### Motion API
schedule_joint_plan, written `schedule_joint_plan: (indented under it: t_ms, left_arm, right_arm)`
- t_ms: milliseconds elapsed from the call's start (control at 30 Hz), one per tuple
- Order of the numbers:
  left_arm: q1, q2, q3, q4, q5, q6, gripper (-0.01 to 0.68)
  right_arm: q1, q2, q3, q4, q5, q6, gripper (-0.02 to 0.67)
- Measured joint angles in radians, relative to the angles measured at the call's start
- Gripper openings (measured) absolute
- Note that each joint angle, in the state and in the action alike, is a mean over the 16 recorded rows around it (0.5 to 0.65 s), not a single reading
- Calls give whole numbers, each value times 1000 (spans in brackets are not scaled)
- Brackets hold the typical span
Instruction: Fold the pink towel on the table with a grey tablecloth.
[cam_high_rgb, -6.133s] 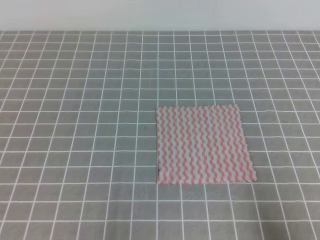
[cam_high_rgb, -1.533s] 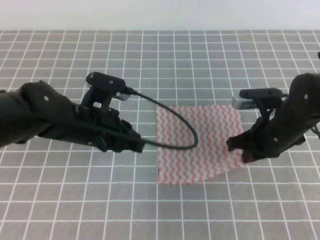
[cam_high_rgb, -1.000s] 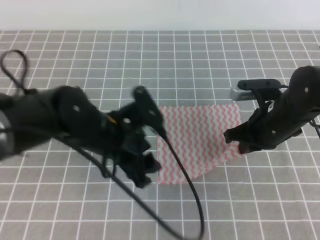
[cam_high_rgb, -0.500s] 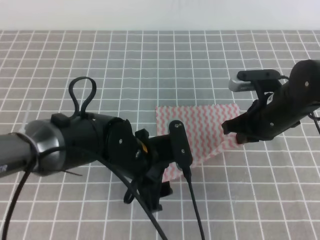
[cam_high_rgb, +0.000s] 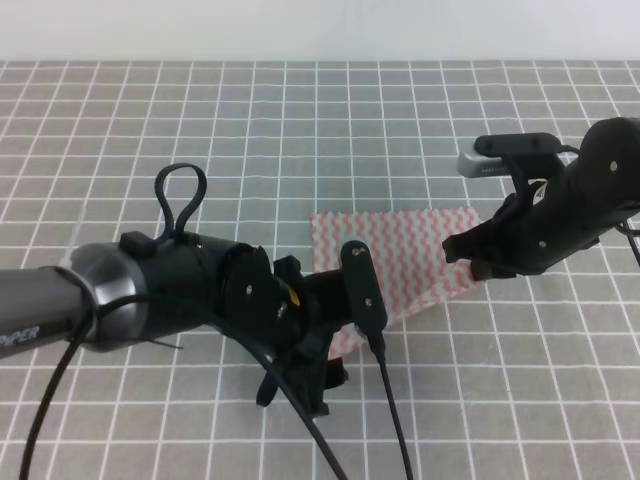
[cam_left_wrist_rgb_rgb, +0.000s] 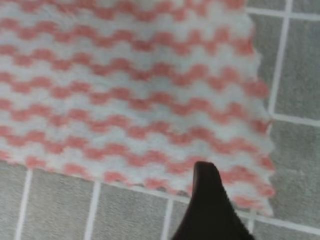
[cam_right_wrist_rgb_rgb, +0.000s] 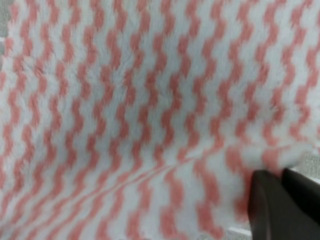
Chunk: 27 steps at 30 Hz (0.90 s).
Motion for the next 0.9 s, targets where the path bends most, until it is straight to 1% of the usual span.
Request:
schedule_joint_plan:
  t_ms: [333, 500, 600, 900]
  left_arm:
    - [0, 29, 0, 0, -41, -11, 424]
    - [0, 43, 1, 0, -72, -38, 400]
    - [0, 49, 1, 0, -93, -54, 348]
    - [1, 55, 0, 1, -154, -88, 128]
  right_arm:
    - [0, 1, 0, 1, -15, 1, -15]
    - [0, 3, 0, 1, -20, 2, -15]
    - [0, 3, 0, 1, -22, 2, -15]
    - [0, 4, -1, -1, -20, 2, -15]
